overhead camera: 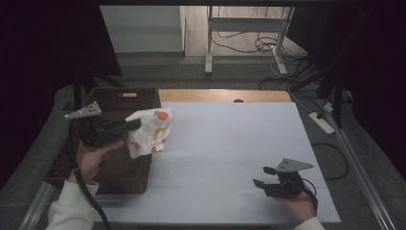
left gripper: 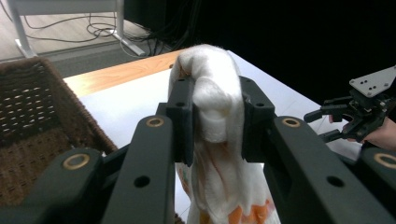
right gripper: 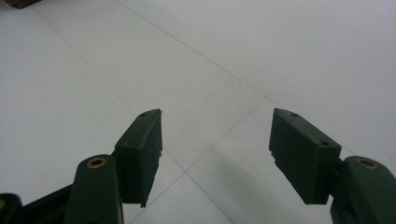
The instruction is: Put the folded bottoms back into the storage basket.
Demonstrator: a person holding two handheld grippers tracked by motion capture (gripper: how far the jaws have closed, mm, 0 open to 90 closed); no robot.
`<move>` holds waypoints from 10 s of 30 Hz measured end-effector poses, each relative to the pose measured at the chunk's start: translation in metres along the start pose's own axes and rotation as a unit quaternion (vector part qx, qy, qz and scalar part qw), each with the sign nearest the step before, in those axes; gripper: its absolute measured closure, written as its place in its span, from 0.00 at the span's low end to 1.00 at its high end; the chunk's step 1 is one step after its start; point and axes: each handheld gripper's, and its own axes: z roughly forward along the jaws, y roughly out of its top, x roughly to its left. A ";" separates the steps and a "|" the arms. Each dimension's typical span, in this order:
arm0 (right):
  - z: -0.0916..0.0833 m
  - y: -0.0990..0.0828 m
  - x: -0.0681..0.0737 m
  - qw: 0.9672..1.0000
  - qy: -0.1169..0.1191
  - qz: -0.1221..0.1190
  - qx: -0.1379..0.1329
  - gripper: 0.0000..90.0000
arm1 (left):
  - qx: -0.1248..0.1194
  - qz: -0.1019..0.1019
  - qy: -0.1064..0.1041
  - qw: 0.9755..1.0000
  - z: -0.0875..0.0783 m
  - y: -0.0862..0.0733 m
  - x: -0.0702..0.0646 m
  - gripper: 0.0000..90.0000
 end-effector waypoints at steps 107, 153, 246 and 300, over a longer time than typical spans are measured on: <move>0.004 0.000 0.000 1.000 0.001 -0.003 0.011 0.39 | 0.046 -0.045 0.063 0.996 -0.038 -0.041 0.046 0.78; 0.003 0.000 0.000 1.000 -0.002 -0.004 0.010 0.39 | 0.134 -0.057 0.112 0.983 -0.004 -0.047 0.085 0.78; 0.006 0.001 0.000 1.000 0.000 -0.007 0.016 0.38 | 0.099 -0.065 0.101 0.988 -0.002 -0.051 0.045 0.33; -0.009 0.007 -0.008 0.999 -0.007 -0.006 -0.040 0.38 | 0.099 -0.005 0.079 0.992 0.006 -0.087 -0.052 0.29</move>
